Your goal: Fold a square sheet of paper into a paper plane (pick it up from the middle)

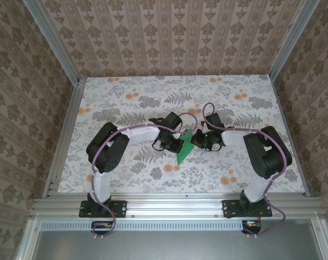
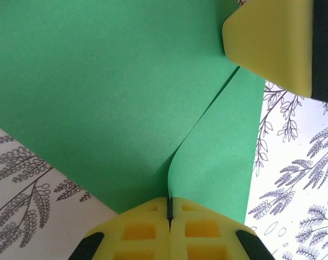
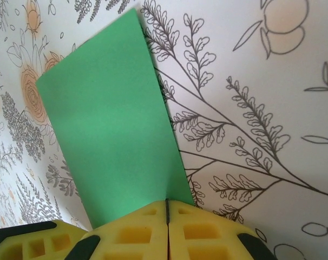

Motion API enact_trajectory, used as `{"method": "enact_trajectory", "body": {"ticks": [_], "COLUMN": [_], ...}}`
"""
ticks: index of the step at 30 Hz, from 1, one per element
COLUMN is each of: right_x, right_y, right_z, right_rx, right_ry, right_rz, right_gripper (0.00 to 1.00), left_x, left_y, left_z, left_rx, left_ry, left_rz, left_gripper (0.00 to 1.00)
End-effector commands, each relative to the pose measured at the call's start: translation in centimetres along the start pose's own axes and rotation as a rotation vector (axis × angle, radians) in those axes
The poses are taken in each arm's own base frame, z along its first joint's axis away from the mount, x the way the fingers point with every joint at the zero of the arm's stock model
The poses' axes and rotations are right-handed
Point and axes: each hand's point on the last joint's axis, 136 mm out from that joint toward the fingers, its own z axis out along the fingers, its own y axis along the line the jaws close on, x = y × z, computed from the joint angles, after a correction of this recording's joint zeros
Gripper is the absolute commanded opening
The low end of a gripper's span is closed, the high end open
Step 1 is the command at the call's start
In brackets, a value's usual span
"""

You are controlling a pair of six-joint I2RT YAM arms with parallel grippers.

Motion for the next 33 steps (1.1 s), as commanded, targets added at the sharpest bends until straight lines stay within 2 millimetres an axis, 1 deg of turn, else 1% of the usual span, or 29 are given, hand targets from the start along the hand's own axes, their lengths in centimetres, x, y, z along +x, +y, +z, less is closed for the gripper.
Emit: {"method": "enact_trajectory", "body": {"ticks": [1,3,5,7,8,9,10,11,13,14,15,16,18,19,20,22,24,26,28,29,30,33], "right_x": [1.5,1.3,0.9,0.7,0.6,0.7,0.7,0.7,0.6,0.5,0.4,0.3,0.0,-0.2,-0.3,-0.3,-0.3,-0.3,0.0,0.1,0.2,0.5], "right_y": [-2.9,-2.2,-1.5,-0.8,-0.4,0.1,0.5,0.9,1.8,2.1,2.7,3.3,4.1,4.4,4.5,4.6,4.3,3.7,2.9,2.7,2.5,1.7], "right_z": [0.8,0.4,-0.2,-0.6,-0.6,-0.7,-0.7,-0.8,-1.3,-1.6,-2.0,-2.5,-3.4,-3.8,-4.1,-4.6,-4.9,-5.2,-5.2,-5.2,-5.3,-5.2], "right_rx": [0.103,0.080,0.074,0.065,0.055,0.032,0.013,0.003,-0.023,-0.030,-0.047,-0.063,-0.074,-0.076,-0.075,-0.069,-0.052,-0.032,-0.022,-0.021,-0.022,-0.013], "right_ry": [0.049,0.045,0.038,0.046,0.051,0.061,0.071,0.076,0.081,0.079,0.074,0.064,0.045,0.036,0.031,0.019,0.008,-0.004,-0.006,-0.009,-0.011,-0.006], "right_rz": [0.014,-0.005,-0.028,-0.055,-0.067,-0.083,-0.091,-0.095,-0.114,-0.120,-0.130,-0.139,-0.151,-0.156,-0.159,-0.163,-0.160,-0.149,-0.125,-0.117,-0.110,-0.091], "right_gripper": [0.09,0.09,0.09,0.09,0.09,0.09,0.09,0.09,0.09,0.10,0.12,0.14,0.14,0.15,0.15,0.18,0.20,0.23,0.24,0.27,0.32,0.35], "left_x": [1.5,1.2,0.6,-0.3,-0.7,-1.2,-1.6,-1.9,-2.5,-2.7,-2.8,-2.9,-3.1,-3.1,-3.1,-2.9,-2.7,-2.5,-2.2,-2.1,-2.1,-1.9], "left_y": [1.0,0.8,0.7,0.5,0.6,0.6,0.7,0.7,0.4,0.2,0.0,-0.4,-1.6,-2.5,-3.3,-4.8,-5.6,-5.5,-4.2,-3.7,-3.3,-2.1], "left_z": [0.6,0.0,-1.0,-2.6,-3.4,-4.4,-5.4,-6.2,-8.0,-8.7,-9.4,-9.8,-10.1,-10.1,-10.0,-9.3,-8.3,-7.1,-5.7,-5.2,-4.7,-3.7], "left_rx": [-0.050,-0.051,-0.068,-0.085,-0.092,-0.103,-0.106,-0.105,-0.092,-0.090,-0.085,-0.070,-0.015,0.020,0.046,0.082,0.084,0.065,0.015,-0.007,-0.028,-0.077], "left_ry": [0.057,0.042,0.013,-0.035,-0.057,-0.090,-0.115,-0.141,-0.196,-0.217,-0.233,-0.243,-0.243,-0.237,-0.231,-0.212,-0.188,-0.157,-0.128,-0.120,-0.115,-0.091], "left_rz": [-0.035,-0.035,-0.044,-0.056,-0.066,-0.085,-0.105,-0.119,-0.139,-0.142,-0.147,-0.148,-0.147,-0.138,-0.127,-0.100,-0.083,-0.087,-0.115,-0.125,-0.130,-0.139], "left_gripper": [0.00,0.00,0.05,0.16,0.20,0.26,0.36,0.41,0.46,0.46,0.46,0.41,0.28,0.21,0.18,0.12,0.09,0.06,0.03,0.03,0.03,0.01]}}
